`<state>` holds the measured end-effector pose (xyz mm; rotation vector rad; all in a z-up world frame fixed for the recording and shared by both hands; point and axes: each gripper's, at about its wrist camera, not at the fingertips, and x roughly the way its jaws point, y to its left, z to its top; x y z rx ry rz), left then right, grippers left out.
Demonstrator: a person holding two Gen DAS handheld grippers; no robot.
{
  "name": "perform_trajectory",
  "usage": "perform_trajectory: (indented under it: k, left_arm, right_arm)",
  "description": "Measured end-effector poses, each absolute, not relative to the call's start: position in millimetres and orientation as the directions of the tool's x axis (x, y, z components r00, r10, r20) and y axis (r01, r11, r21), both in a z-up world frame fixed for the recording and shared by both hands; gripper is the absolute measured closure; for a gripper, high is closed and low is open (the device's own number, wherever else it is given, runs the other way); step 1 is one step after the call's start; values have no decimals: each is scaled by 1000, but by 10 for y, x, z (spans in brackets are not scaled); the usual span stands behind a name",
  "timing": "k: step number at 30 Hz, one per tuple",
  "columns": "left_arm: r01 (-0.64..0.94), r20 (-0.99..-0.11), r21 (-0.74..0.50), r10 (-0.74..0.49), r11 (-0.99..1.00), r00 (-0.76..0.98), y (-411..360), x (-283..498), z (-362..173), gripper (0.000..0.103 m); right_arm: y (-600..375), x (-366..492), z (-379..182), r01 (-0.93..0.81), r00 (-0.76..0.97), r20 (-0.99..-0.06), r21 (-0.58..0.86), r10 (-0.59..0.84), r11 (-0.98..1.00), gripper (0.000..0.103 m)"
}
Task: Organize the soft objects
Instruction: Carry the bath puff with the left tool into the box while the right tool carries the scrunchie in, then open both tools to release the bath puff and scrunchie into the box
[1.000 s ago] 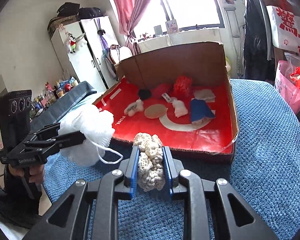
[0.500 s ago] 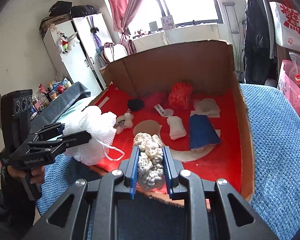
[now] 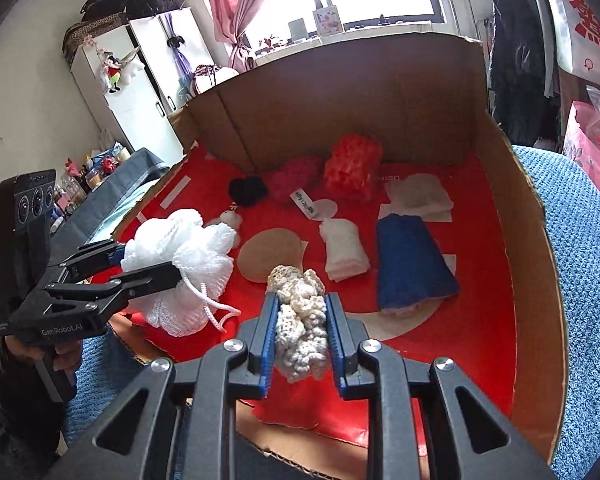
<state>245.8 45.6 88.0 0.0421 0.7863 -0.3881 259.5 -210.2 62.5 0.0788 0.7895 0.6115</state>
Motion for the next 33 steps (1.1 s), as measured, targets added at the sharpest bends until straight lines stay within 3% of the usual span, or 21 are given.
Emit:
perform_trajectory:
  k: [13, 33]
  left_arm:
    - [349, -694, -64, -292, 935, 658, 389, 2515, 822, 54]
    - [355, -677, -49, -292, 934, 676, 385, 2480, 821, 41]
  right_arm:
    - [-1993, 2607, 562, -471, 575, -682, 176, 452, 864, 77]
    - [-1942, 2610, 548, -458, 599, -696, 106, 395, 882, 72]
